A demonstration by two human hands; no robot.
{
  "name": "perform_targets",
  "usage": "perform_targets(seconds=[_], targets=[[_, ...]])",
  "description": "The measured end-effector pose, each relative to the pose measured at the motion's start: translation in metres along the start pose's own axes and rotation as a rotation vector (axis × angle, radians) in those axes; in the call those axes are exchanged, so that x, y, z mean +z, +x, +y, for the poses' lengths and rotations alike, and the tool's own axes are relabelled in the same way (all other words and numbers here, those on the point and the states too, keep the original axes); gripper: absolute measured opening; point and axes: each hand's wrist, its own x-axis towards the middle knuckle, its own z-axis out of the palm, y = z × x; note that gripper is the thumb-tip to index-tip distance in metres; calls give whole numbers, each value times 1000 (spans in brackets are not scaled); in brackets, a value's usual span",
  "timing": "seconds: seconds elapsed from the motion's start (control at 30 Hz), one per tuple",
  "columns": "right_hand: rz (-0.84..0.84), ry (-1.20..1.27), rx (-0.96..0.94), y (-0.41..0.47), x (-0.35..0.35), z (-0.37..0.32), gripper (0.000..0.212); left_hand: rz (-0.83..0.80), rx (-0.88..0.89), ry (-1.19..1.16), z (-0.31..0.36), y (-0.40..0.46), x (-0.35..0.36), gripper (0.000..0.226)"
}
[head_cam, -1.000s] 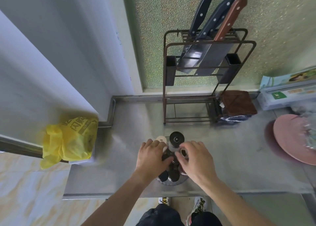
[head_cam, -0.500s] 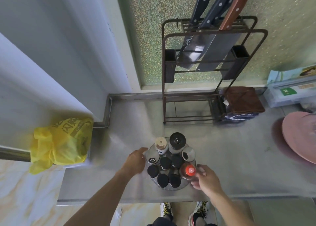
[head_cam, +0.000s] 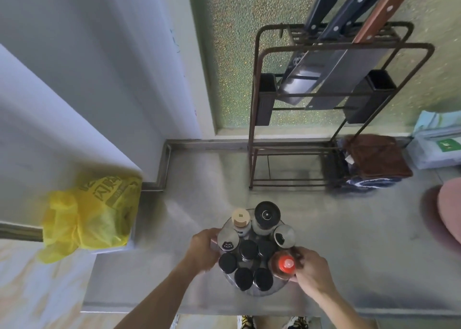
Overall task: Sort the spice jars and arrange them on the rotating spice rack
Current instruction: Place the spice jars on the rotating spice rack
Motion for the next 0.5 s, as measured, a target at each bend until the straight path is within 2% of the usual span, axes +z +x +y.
perform_targets(seconds=[0.13, 0.3, 0.37, 0.5], targets=[[-1, 101, -14, 15, 8, -29, 9, 104, -67, -81, -11, -1, -23, 31], [19, 48, -128, 51, 16, -99, 5, 300, -115, -170, -28, 10, -69, 30], [35, 19, -151, 71, 17, -126, 7, 383, -108, -228, -32, 17, -85, 31], [62, -15, -179, 117, 29, -167, 13, 501, -104, -303, -43, 38, -113, 17]])
